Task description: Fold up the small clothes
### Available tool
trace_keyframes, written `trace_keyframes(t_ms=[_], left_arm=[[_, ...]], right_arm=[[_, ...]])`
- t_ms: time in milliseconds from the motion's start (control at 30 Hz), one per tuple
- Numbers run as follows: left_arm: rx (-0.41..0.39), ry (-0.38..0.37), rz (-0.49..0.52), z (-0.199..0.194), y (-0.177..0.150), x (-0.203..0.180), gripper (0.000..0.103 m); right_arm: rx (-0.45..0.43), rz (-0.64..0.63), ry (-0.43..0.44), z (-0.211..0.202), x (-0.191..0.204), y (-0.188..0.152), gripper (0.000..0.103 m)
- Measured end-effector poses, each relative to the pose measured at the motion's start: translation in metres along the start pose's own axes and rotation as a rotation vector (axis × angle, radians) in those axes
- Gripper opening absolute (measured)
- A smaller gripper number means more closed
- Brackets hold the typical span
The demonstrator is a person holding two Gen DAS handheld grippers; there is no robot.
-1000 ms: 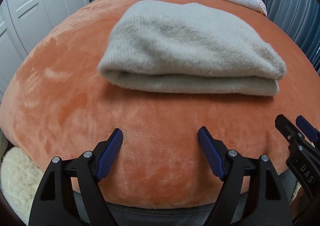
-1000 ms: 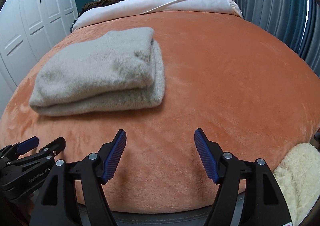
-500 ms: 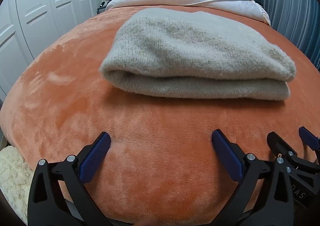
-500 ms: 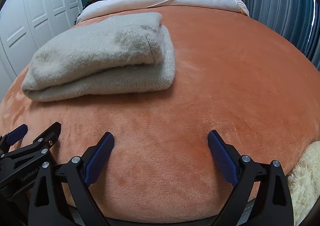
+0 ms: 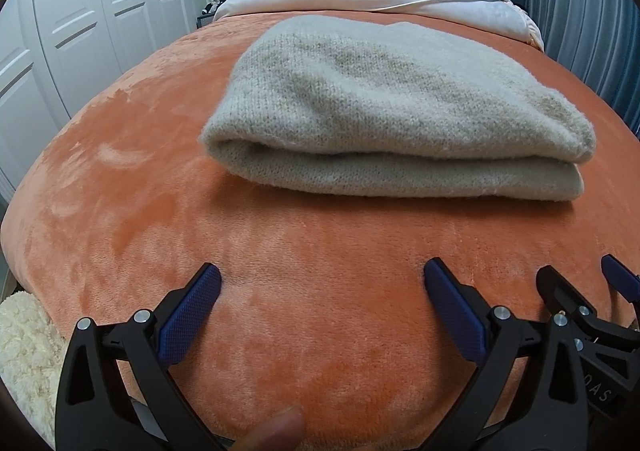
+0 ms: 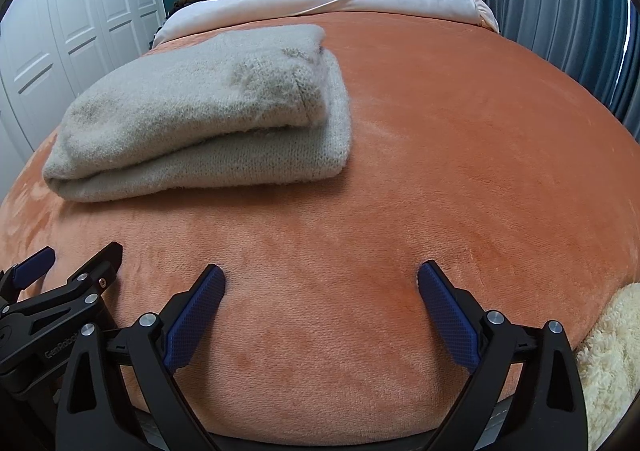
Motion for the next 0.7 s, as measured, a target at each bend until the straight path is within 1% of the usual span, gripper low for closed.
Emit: trace_keyframes(t_ms=[700], left_arm=[[-0.002,0.01,-0.003,0.0,-0.001,-0.0022,0.098]], right_arm=[[0.0,-0.001,-0.001,-0.0001,0.0003,-0.0002,0.096]])
Point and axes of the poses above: each gripper's, at about its wrist camera, not at the fingertips, and z roughly the way its jaws point, x to its left, y to its top, the point moved 3 cm from there along z, roughly the way its jaws point, and after that the axes turned 7 degrees about x, right-handed, at the moved point
